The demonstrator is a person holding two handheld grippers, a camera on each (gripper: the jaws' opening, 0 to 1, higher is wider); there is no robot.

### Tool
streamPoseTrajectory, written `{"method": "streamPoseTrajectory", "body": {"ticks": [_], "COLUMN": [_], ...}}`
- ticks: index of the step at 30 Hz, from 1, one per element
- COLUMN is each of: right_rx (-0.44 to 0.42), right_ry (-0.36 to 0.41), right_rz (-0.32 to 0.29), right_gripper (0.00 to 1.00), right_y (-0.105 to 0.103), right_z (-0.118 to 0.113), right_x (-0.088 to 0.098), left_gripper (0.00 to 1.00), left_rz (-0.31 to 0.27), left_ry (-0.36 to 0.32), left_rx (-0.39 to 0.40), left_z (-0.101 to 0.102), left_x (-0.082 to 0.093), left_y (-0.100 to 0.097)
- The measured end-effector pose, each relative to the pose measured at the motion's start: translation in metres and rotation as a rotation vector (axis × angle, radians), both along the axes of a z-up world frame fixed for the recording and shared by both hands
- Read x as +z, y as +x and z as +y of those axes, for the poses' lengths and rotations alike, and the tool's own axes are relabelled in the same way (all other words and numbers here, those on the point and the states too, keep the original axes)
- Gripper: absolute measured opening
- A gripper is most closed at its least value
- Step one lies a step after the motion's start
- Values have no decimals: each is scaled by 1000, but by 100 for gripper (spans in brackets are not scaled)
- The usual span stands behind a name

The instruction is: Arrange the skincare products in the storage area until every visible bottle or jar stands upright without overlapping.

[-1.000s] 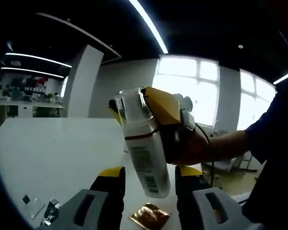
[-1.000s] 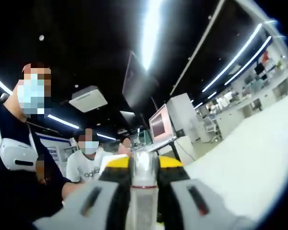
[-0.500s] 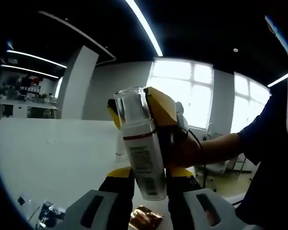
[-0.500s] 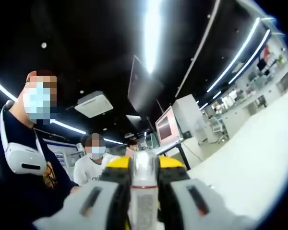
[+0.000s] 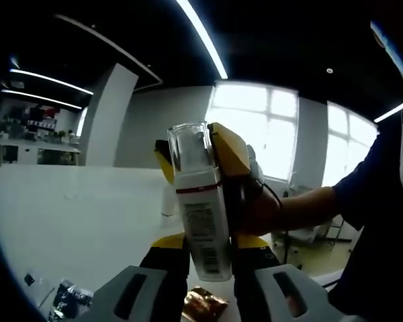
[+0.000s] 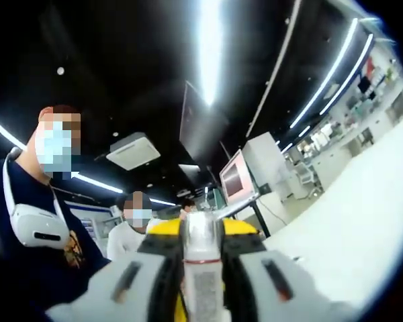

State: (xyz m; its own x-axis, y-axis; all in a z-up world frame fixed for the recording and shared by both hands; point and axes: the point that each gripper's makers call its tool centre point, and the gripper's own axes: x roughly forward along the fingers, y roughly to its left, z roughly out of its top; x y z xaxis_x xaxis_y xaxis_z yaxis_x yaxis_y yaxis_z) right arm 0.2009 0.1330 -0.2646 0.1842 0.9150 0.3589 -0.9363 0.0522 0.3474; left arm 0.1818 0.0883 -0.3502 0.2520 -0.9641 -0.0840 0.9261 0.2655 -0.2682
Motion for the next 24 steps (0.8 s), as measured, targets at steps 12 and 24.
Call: {"method": "streamPoseTrajectory", "body": {"ticks": [12, 24], "right_rx": [-27, -63], "right_ry": [-26, -54], "right_rz": [-15, -20], "right_gripper": [25, 34], "right_y": [1, 3], "right_z": [-1, -2], "right_x": [-2, -7], "left_gripper": [23, 22], "left_rz": [-29, -51], "left_ry": [11, 25], "left_rx": [13, 14], "left_z": [0, -3], "left_x": [-2, -4], "left_y": [3, 3]}}
